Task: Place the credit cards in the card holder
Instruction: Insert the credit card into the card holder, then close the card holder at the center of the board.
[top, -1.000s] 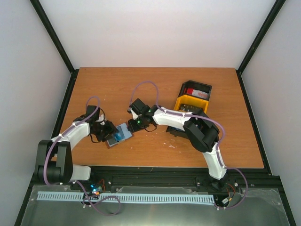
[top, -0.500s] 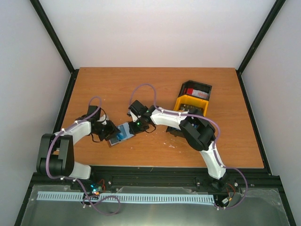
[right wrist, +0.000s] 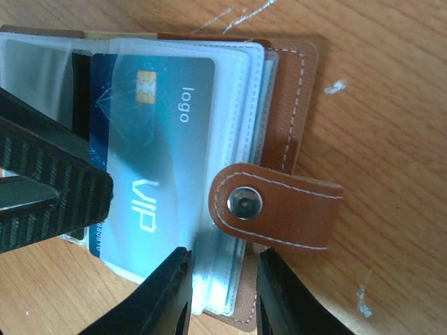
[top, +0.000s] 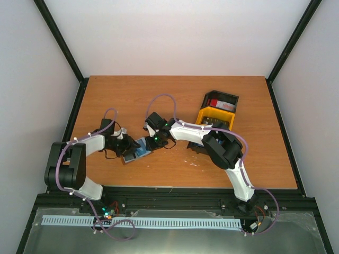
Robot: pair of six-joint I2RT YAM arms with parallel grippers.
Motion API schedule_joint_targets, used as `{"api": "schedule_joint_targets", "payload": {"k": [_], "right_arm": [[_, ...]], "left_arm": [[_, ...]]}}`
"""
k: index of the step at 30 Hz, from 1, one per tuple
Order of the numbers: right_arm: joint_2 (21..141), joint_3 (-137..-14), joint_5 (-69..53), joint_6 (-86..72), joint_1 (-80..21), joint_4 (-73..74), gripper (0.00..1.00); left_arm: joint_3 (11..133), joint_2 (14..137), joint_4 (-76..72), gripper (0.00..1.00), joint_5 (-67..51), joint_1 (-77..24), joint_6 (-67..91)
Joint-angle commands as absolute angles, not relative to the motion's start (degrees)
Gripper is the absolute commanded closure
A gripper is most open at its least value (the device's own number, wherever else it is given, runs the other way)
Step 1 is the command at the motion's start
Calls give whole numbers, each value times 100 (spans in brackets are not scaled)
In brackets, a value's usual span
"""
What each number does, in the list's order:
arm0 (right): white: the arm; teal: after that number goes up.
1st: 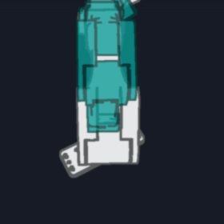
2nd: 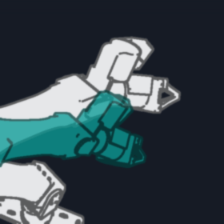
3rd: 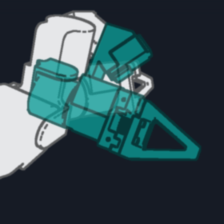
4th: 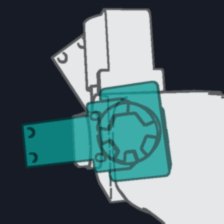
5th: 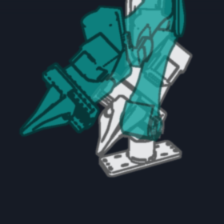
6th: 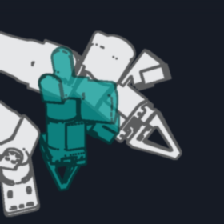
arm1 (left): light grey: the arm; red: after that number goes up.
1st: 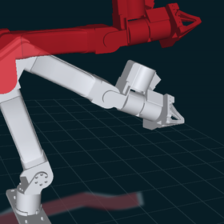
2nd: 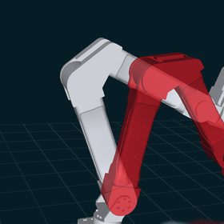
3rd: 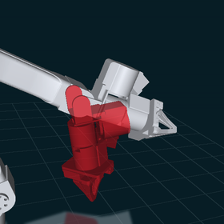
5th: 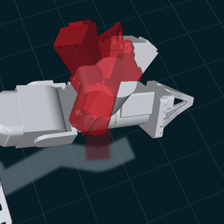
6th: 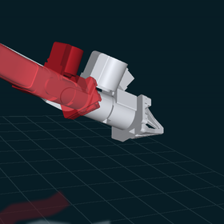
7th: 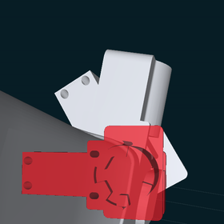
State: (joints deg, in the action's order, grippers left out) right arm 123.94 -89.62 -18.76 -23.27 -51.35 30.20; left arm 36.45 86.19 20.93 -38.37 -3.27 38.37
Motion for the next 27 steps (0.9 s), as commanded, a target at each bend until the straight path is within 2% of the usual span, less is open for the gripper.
{"api": "schedule_joint_targets", "payload": {"k": [1,9,14,18,27], "right_arm": [[12473,-8930,-1920,-2224,-5090,3037,73],[12197,-8804,-1790,-2272,-5049,2871,71],[11778,-8775,-1275,-2407,-5010,2914,68],[11651,-8931,-742,-2357,-5022,3203,61],[12460,-10119,-94,-1806,-5303,4075,41]], "left_arm": [[3698,8849,1704,61,-4074,-308,3646],[3896,8970,1789,56,-3816,-303,3194],[4152,8707,2172,50,-3689,-308,3193],[4517,8322,2813,40,-3242,-301,3159],[4465,7823,3488,7,-1749,-169,3926]]}}
